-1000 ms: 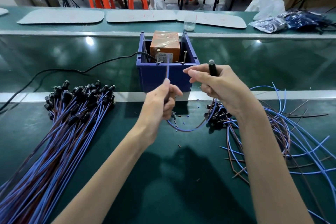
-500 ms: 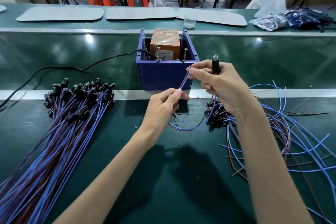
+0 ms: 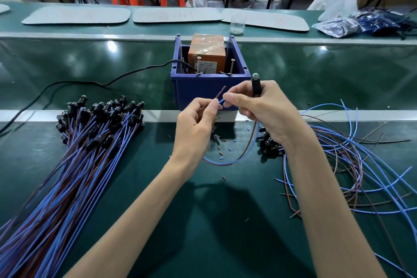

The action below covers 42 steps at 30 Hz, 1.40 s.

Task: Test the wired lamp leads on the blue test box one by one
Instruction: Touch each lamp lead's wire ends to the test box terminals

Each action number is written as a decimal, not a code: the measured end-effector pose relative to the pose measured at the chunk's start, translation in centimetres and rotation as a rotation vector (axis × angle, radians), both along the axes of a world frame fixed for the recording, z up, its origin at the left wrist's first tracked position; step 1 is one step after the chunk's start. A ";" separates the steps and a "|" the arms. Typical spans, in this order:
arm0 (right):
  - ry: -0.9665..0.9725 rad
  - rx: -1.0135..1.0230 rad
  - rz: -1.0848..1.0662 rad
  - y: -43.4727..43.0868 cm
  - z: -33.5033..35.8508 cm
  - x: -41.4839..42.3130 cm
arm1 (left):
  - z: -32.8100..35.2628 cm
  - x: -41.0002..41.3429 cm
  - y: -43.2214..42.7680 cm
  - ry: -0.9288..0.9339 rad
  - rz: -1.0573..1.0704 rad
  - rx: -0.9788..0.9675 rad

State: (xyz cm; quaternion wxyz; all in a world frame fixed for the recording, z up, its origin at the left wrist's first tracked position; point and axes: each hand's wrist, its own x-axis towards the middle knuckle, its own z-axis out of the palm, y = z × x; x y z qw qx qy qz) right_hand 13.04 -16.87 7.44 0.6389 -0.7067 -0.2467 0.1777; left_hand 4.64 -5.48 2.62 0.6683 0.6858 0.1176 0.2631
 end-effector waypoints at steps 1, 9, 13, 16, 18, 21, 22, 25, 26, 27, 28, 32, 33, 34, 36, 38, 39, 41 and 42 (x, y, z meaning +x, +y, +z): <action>-0.003 -0.013 0.001 0.0 0.0 0.0 | 0.0 0.0 0.1 0.007 0.016 -0.005; -0.101 -0.136 0.054 -0.5 -0.2 0.1 | 0.4 -0.1 0.3 0.056 -0.023 0.028; -0.115 -0.172 0.066 -0.6 -0.3 0.2 | 0.4 -0.1 0.6 0.101 -0.009 0.033; -0.099 -0.205 0.033 -0.3 -0.6 0.4 | 0.5 -0.1 0.9 0.119 -0.013 0.053; -0.075 -0.231 0.028 -0.1 -0.8 0.5 | 0.5 -0.1 0.9 0.143 -0.016 0.064; -0.024 -0.249 0.017 0.1 -1.1 0.7 | 0.4 -0.1 0.8 0.180 -0.003 0.073; -0.010 -0.254 0.014 0.2 -1.2 0.7 | 0.4 0.0 0.8 0.187 -0.003 0.072; 0.024 -0.262 0.017 0.4 -1.5 0.7 | 0.3 0.1 0.8 0.205 -0.001 0.079; 0.031 -0.257 0.013 0.5 -1.6 0.7 | 0.3 0.1 0.9 0.212 0.005 0.084; 0.038 -0.250 0.007 0.6 -1.6 0.7 | 0.3 0.1 1.0 0.219 0.010 0.087; 0.043 -0.243 -0.002 0.7 -1.6 0.7 | 0.3 0.0 1.0 0.226 0.012 0.089; 0.063 -0.247 -0.032 1.0 -1.8 0.7 | 0.6 0.0 1.3 0.253 -0.008 0.097; 0.073 -0.256 -0.030 1.1 -1.8 0.7 | 0.6 0.0 1.4 0.260 -0.012 0.106; 0.084 -0.263 -0.027 1.1 -1.9 0.7 | 0.6 0.0 1.5 0.267 -0.013 0.114; 0.106 -0.262 -0.024 1.3 -2.0 0.6 | 0.6 0.0 1.6 0.275 -0.015 0.131; 0.125 -0.251 -0.029 1.4 -2.0 0.5 | 0.6 0.0 1.6 0.271 -0.011 0.138; 0.135 -0.241 -0.034 1.4 -1.9 0.5 | 0.6 0.0 1.5 0.273 -0.009 0.141; 0.158 -0.223 -0.044 1.4 -1.9 0.4 | 0.5 0.0 1.4 0.282 -0.001 0.152; 0.170 -0.217 -0.049 1.4 -1.9 0.4 | 0.5 0.1 1.3 0.286 0.005 0.162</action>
